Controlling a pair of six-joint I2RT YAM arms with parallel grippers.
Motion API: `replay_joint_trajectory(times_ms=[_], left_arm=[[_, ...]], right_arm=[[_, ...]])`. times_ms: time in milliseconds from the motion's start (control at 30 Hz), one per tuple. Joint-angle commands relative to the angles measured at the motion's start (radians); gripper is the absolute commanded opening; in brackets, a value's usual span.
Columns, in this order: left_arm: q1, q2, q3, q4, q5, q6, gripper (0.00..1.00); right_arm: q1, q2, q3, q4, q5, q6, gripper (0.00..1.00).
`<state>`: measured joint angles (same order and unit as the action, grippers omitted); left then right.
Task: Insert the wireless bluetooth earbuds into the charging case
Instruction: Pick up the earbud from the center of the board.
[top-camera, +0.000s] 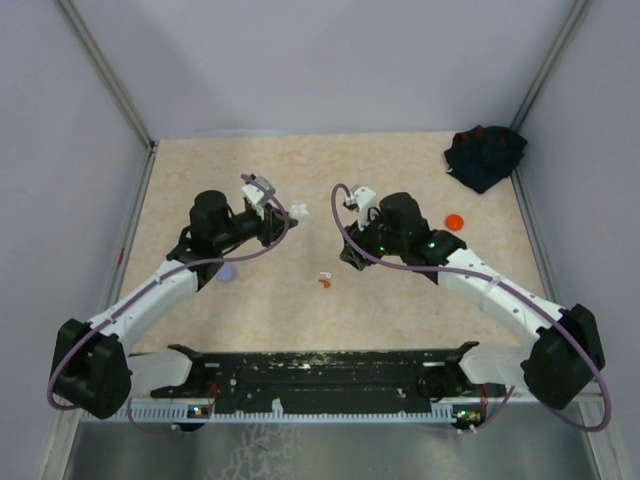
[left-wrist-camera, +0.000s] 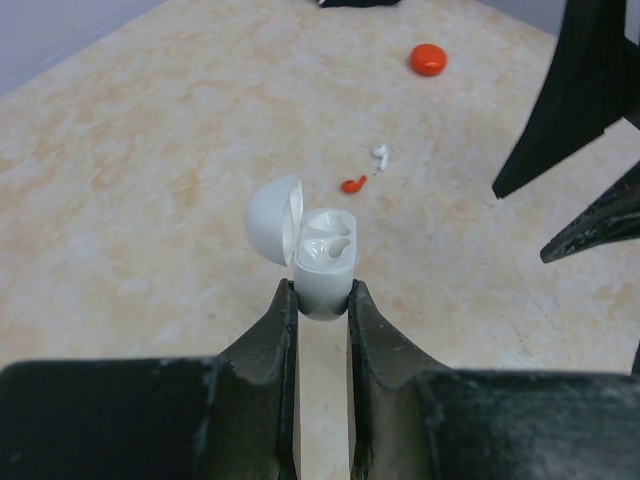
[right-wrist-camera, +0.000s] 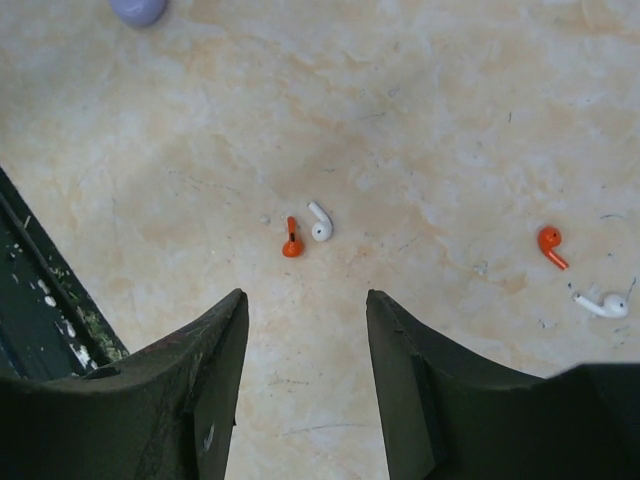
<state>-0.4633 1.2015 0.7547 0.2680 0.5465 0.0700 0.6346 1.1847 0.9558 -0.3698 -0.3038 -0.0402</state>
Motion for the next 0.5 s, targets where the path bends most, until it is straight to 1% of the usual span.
replay_joint_trajectory(times_ms=[0, 133, 267, 400, 467], left_arm=[[0.07, -0.079, 0.004, -0.093, -0.105, -0.047, 0.0], [0.105, -0.135, -0.048, -0.112, -0.158, -0.043, 0.0], [0.117, -0.137, -0.05, -0.114, -0.195, -0.038, 0.0], [0.143, -0.132, -0.031, -0.119, -0.153, -0.072, 0.0], [0.153, -0.14, -0.041, -0.098, -0.124, -0.101, 0.0]], right_arm=[[0.039, 0.074, -0.037, 0.168, 0.108, 0.075, 0.5], [0.08, 0.176, -0.038, 0.214, 0.21, 0.096, 0.49], [0.13, 0.272, -0.017, 0.247, 0.308, 0.119, 0.48], [0.165, 0.338, 0.0, 0.263, 0.393, 0.139, 0.46], [0.173, 0.365, 0.007, 0.265, 0.401, 0.141, 0.45]])
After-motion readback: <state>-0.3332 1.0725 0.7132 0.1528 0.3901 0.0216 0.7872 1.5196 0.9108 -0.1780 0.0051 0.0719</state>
